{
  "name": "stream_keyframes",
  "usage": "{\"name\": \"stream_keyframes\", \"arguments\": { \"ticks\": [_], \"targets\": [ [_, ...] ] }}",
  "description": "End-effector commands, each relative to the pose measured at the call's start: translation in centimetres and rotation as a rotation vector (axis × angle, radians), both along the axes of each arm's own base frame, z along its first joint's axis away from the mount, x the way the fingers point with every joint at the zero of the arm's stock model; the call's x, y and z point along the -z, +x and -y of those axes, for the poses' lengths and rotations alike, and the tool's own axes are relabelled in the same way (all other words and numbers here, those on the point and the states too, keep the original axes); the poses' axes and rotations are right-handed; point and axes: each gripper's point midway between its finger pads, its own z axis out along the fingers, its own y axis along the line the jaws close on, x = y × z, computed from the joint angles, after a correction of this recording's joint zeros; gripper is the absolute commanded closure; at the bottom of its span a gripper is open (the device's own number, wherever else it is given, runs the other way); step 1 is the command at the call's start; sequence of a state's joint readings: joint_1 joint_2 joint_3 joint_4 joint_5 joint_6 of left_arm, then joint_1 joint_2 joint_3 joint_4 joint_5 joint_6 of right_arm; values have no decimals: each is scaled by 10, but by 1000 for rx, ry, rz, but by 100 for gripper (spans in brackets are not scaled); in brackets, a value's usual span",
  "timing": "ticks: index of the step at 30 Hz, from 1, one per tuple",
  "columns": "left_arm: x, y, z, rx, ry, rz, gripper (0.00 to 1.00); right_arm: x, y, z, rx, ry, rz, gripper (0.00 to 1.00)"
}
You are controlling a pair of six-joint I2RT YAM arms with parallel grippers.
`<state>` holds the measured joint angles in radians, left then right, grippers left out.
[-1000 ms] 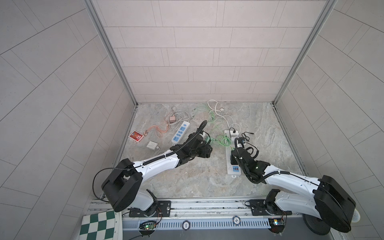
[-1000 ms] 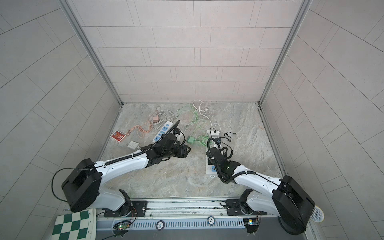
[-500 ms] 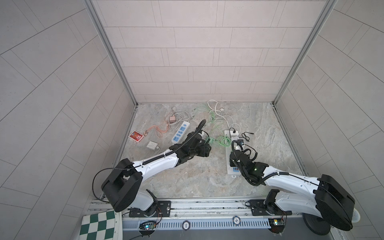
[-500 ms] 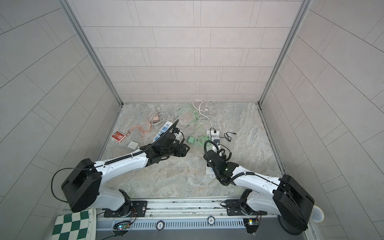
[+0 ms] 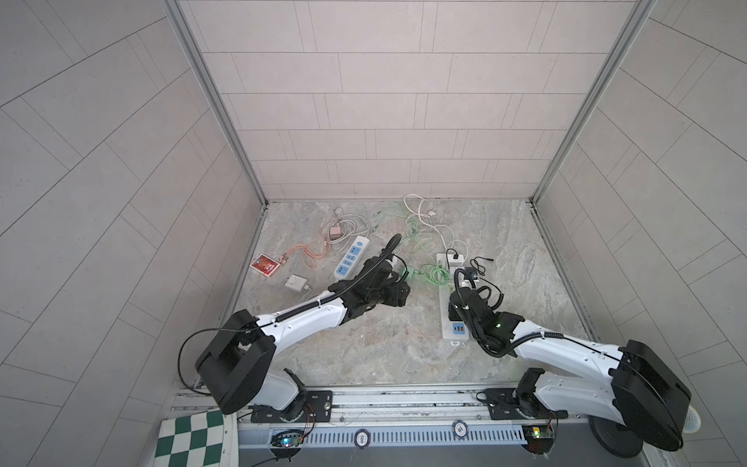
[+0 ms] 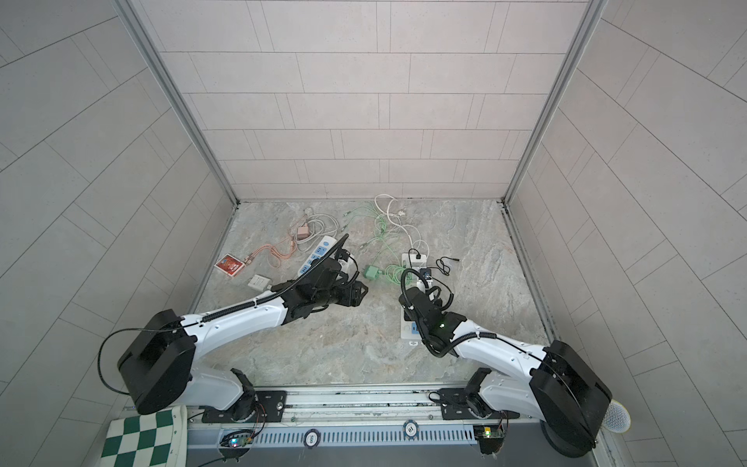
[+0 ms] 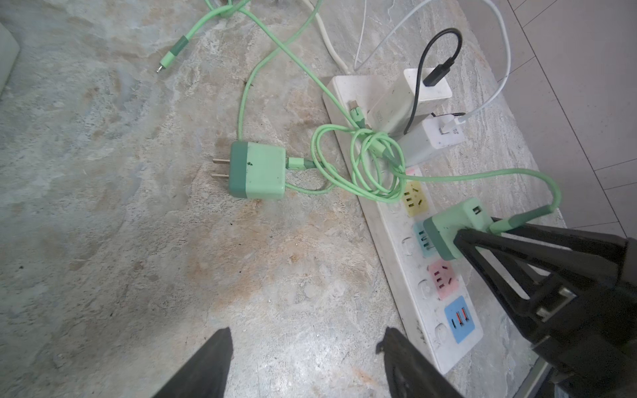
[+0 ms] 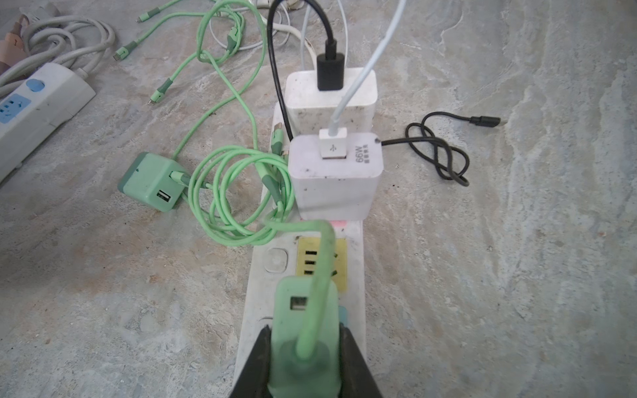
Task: Insert plugs into power strip
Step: Insert the plug into the socket.
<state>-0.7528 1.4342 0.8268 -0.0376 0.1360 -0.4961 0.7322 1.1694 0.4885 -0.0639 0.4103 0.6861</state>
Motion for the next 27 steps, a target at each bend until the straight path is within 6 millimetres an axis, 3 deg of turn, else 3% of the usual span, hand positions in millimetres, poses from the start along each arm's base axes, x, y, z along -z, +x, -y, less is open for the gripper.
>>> {"name": "stream_keyframes", "arguments": {
  "ticks": [1, 9, 18, 27],
  "targets": [
    [-10, 3, 0, 11, -11, 20, 25, 49, -32, 25, -38, -166, -207, 100],
    [-11, 2, 1, 23, -12, 20, 25, 45, -23, 19, -55, -165, -178, 100],
    [-9, 1, -2, 22, -4, 13, 25, 8, -20, 17, -73, -102, -69, 100],
    [-12, -1, 1, 35, -12, 9, 25, 14, -16, 14, -83, -88, -57, 100]
  ]
}}
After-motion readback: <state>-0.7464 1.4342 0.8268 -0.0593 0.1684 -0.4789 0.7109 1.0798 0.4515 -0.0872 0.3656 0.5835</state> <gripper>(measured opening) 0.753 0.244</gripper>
